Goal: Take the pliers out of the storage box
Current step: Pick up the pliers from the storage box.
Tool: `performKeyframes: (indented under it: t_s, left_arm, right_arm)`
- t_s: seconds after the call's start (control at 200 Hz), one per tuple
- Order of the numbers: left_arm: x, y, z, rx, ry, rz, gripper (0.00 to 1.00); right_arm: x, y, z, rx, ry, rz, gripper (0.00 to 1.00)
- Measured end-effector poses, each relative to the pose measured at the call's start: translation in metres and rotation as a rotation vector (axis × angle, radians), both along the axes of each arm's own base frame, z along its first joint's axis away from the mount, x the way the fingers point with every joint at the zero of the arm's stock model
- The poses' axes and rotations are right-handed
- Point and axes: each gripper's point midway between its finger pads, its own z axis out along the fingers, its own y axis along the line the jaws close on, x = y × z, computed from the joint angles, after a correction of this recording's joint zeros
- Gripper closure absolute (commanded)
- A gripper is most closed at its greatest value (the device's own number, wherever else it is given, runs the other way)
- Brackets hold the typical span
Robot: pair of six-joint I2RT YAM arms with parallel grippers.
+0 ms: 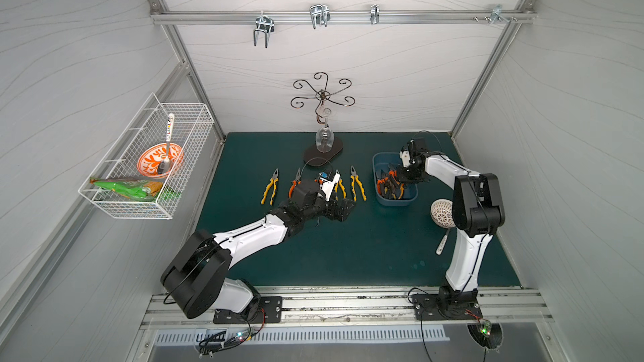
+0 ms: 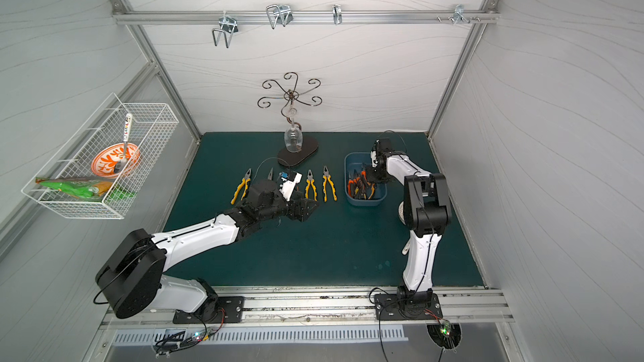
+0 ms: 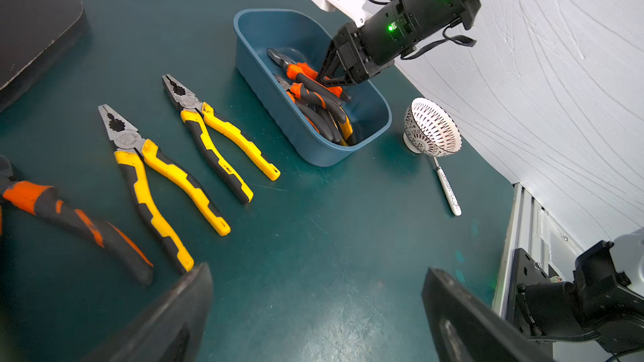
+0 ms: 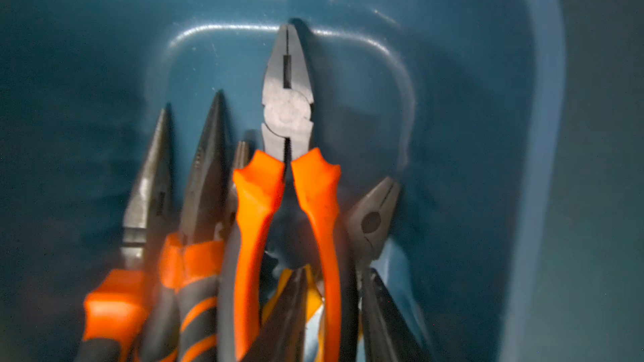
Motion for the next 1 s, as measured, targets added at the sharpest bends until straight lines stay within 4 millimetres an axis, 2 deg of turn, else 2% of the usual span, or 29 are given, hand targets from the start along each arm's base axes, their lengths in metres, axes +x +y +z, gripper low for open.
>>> performKeyframes:
  t_s: [0.1,0.165,0.32,0.46,0.58,0.805,0.895,1.0]
  left_arm:
    - [0.000,0.000,0.005,-0.001,-0.019,-0.005,0.00]
    - [-0.001,0.001,0.008,-0.002,-0.031,-0.005,0.00]
    - [0.000,0.004,0.014,0.001,-0.050,0.008,0.00]
    - [0.001,0.005,0.015,0.002,-0.055,0.017,0.00]
    - [0.001,0.006,0.014,0.006,-0.050,0.021,0.00]
    - [0.003,0.008,0.013,-0.003,-0.031,0.045,0.00]
    - [0.010,0.009,0.016,-0.028,0.006,0.075,0.00]
    - [0.026,0.006,0.024,-0.074,0.075,0.126,0.00]
  right_arm:
    - [-0.001,0.000,0.000,0.006,0.006,0.008,0.96]
    - [-0.001,0.000,0.000,0.013,0.009,0.007,1.00]
    - [-0.004,0.000,0.001,0.017,0.003,0.007,1.00]
    - [-0.019,-0.001,0.006,0.034,-0.006,-0.003,1.00]
    - [-0.030,-0.001,0.017,0.061,-0.047,-0.024,1.00]
    - [-0.037,0.001,0.041,0.128,-0.171,-0.062,1.00]
    - [-0.040,0.002,0.049,0.147,-0.217,-0.069,1.00]
    - [-0.047,0.005,0.062,0.154,-0.273,-0.071,1.00]
